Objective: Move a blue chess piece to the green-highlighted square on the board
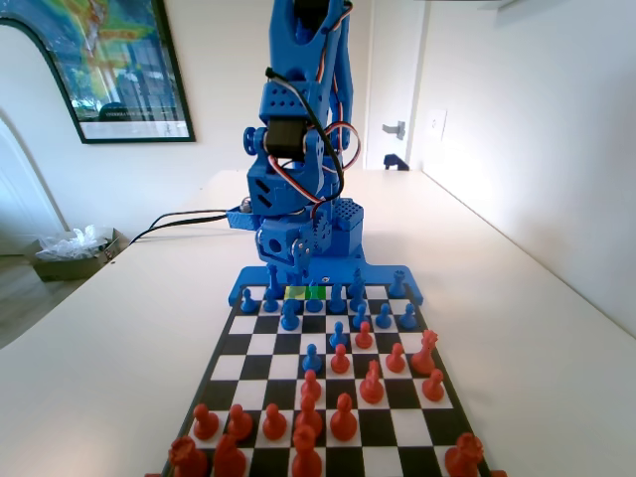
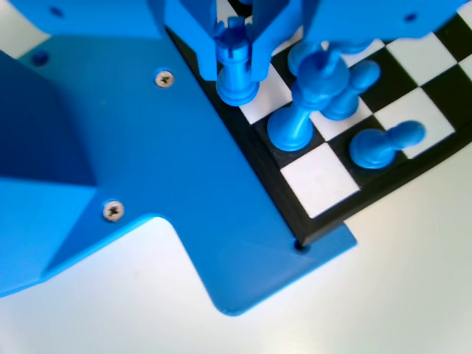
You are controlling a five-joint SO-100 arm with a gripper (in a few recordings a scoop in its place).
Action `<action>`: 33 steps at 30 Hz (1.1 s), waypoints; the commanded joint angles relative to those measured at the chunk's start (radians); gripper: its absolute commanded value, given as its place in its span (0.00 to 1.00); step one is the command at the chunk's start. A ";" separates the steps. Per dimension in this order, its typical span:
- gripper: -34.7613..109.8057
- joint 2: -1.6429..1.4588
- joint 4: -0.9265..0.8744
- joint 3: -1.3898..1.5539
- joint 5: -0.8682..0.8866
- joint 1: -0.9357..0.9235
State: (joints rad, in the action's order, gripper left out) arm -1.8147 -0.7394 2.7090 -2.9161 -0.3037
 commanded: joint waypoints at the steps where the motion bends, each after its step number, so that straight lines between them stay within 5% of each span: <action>1: 0.25 -0.023 -0.069 -0.052 -0.344 0.011; 9: 0.25 -0.052 -0.178 -0.104 -0.212 0.118; 33: 0.25 -0.008 -0.095 -0.094 -0.091 0.195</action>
State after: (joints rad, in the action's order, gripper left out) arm -1.8132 -0.8452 2.6292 -2.9161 -0.0936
